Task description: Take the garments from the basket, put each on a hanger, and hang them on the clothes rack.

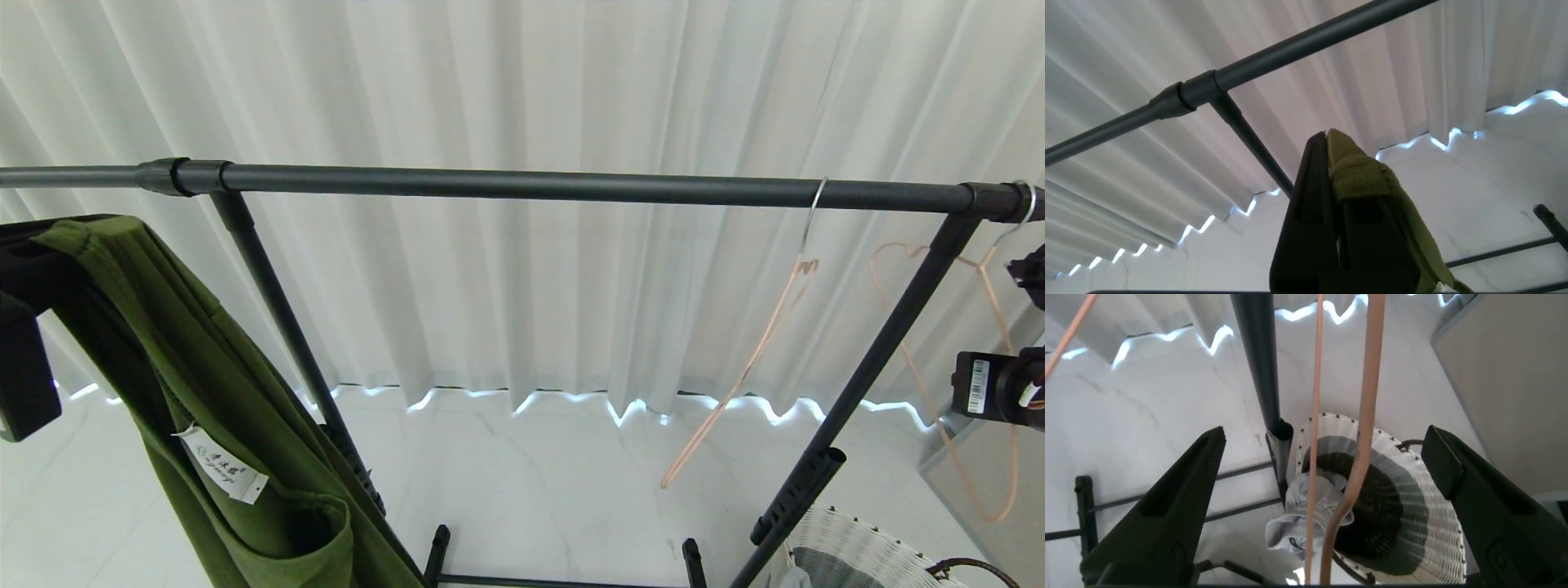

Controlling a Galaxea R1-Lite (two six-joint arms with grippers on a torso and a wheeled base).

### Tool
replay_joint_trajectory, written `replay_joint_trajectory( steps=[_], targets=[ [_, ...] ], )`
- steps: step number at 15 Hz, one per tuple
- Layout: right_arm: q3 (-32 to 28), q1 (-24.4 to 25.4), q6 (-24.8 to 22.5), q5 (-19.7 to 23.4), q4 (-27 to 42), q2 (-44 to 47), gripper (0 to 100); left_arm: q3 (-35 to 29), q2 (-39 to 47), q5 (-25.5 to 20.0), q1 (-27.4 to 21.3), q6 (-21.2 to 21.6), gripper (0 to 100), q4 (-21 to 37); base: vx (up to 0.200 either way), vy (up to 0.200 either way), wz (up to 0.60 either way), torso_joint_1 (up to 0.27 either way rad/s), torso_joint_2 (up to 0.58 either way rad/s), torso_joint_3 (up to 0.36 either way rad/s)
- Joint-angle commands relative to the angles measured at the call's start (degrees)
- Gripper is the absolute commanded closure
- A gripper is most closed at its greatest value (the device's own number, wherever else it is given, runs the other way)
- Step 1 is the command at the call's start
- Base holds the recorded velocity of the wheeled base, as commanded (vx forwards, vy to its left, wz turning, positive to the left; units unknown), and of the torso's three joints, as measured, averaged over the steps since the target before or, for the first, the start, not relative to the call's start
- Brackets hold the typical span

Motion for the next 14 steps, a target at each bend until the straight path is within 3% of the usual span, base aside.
replay_joint_trajectory(
  steps=[1,8,14],
  targets=[
    [-0.1,-0.1,0.0,0.0,0.0,-0.4,100,0.0,0.0,0.0,0.0,0.0,100,0.0,0.0,0.0,0.0,0.0,0.0,0.0],
    [0.0,-0.2,-0.6,0.1,0.1,-2.1,100,0.0,-0.1,0.0,0.0,0.0,100,0.0,0.0,0.0,0.0,0.0,0.0,0.0],
    [1.1,-0.7,-7.3,0.1,-2.7,-8.2,100,0.0,-0.4,0.0,0.0,0.1,100,0.0,0.0,0.0,0.0,0.0,0.0,0.0]
  ],
)
